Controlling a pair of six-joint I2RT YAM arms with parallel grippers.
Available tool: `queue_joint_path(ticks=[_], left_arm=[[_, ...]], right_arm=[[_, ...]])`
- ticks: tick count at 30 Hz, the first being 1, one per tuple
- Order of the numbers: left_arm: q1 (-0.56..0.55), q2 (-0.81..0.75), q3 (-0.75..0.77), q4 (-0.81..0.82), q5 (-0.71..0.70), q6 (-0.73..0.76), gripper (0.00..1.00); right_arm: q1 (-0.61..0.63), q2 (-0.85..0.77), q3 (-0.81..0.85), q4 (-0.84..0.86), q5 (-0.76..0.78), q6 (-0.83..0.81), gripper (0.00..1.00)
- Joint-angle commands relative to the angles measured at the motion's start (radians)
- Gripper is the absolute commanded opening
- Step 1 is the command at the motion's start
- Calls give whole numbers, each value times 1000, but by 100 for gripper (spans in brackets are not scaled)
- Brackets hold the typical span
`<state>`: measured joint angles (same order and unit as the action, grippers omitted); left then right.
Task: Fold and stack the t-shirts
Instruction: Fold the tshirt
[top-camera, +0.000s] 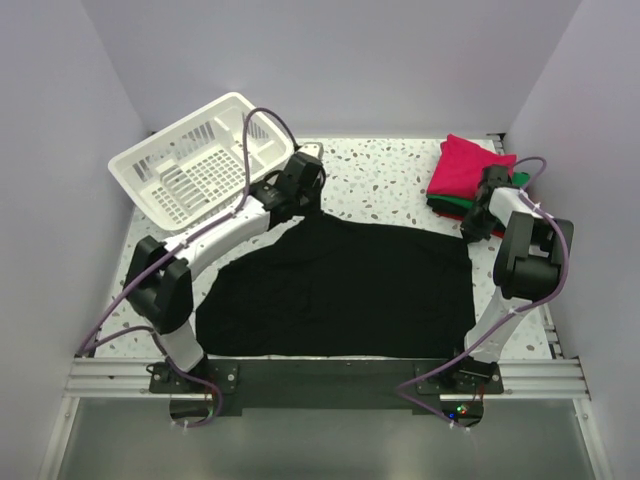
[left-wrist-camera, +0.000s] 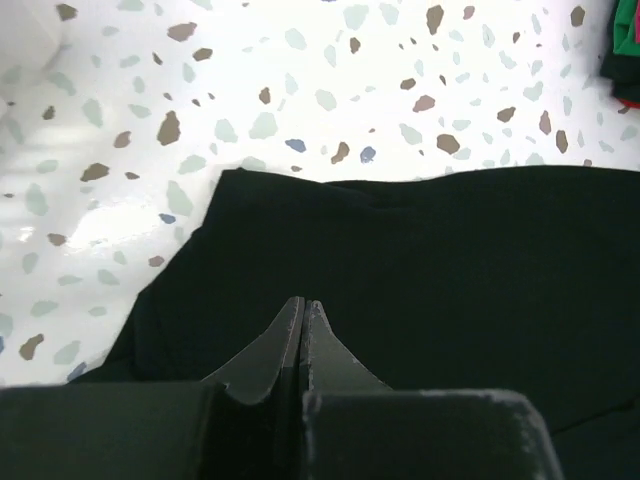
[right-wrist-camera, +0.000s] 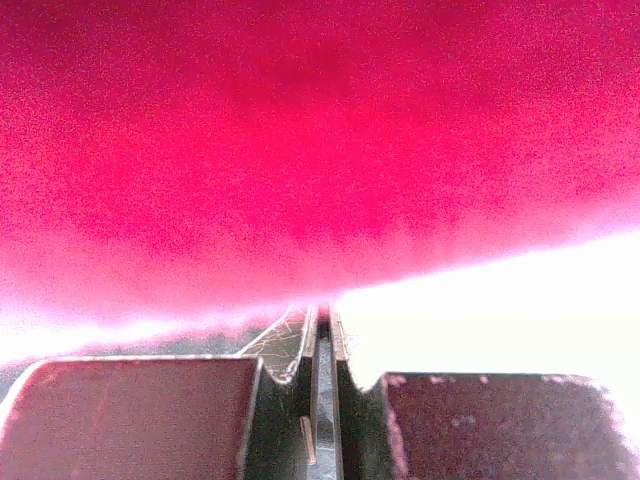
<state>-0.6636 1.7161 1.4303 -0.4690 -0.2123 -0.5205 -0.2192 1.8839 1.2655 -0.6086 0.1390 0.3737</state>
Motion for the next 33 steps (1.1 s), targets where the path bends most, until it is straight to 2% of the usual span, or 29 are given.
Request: queue_joint_path(ticks=[1,3,6,10,12,18,29,33], left_arm=[[-36,88,43,75,47,-21,0],[-74,187,111,52,57,-6,0],[-94,308,240,18,76,-6,8],[-102,408,347,-2,85,-13,28],[-103,459,395,-25,85,-13,34],[-113,533,433,-31,79,-10,40],[-123,608,483,-52,68,-10,44],[-129,626,483,-53,77,-15,49]], right_arm=[[0,-46,35,-19,4,17,0],[0,-45,32,-19,-10,21,0],[0,-43,32,-22,-18,22,0],[-2,-46,28,-23,-30,22,0],[-2,-49,21,-16,-36,27,0],[0,-37,17,-13,-55,31,0],[0,-23,15,-6,-64,36,0],[0,-20,17,-6,-70,37,0]])
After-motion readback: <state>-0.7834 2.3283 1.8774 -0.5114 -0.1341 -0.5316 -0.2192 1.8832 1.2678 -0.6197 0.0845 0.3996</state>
